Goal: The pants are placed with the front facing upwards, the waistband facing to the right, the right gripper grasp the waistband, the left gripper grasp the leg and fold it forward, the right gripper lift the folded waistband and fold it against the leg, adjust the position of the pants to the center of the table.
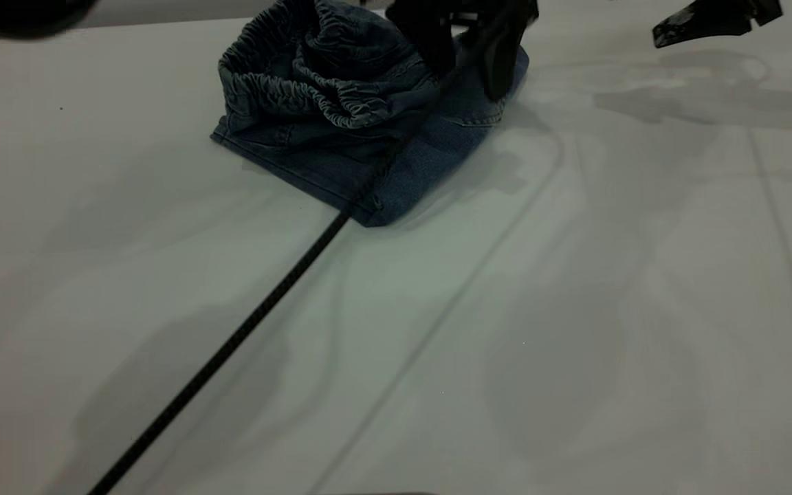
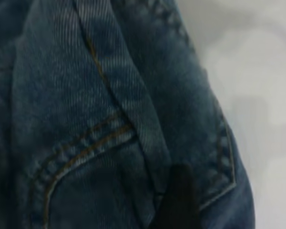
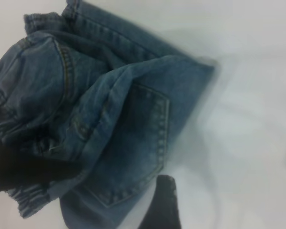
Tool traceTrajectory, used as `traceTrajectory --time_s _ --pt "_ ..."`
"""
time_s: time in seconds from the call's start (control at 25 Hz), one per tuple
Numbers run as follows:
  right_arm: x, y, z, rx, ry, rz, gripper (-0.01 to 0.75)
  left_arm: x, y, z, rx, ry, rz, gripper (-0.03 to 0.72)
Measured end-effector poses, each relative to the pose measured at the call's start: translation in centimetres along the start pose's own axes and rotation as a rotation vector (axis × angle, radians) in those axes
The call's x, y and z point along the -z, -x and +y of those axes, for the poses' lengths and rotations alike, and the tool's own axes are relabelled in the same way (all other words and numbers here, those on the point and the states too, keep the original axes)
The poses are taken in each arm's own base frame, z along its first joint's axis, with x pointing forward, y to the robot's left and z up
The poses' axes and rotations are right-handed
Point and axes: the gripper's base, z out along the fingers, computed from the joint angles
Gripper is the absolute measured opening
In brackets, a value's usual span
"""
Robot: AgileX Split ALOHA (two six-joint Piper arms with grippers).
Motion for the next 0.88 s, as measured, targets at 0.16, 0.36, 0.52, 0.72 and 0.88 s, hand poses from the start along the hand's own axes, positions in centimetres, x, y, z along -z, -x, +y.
traceTrajectory --time_s 0.16,0.36,0.52,0.72,0.88 --pt "0.2 0.0 -0.3 -0.002 -0.005 -0.002 0.573 -1.8 -0.7 0.1 0.007 -0.012 0.032 0.547" --pt "0.2 0.0 -0.3 -0.002 -0.006 -0.003 0.573 -1.9 -0.6 0.0 0.013 -0.024 0.027 0.547" --pt "0.2 0.1 -0.3 -0.002 -0.008 -0.005 0.573 -0.8 0.1 -0.3 0.013 -0.041 -0.017 0.547" --pt "0.2 0.0 -0.3 -0.001 -0.009 -0.004 0.573 -0.8 0.2 -0.3 0.013 -0.044 -0.022 0.547" --pt "0.2 0.0 -0.3 -0.001 -0.009 -0.004 0.573 -1.6 -0.2 0.0 0.002 -0.016 -0.001 0.547"
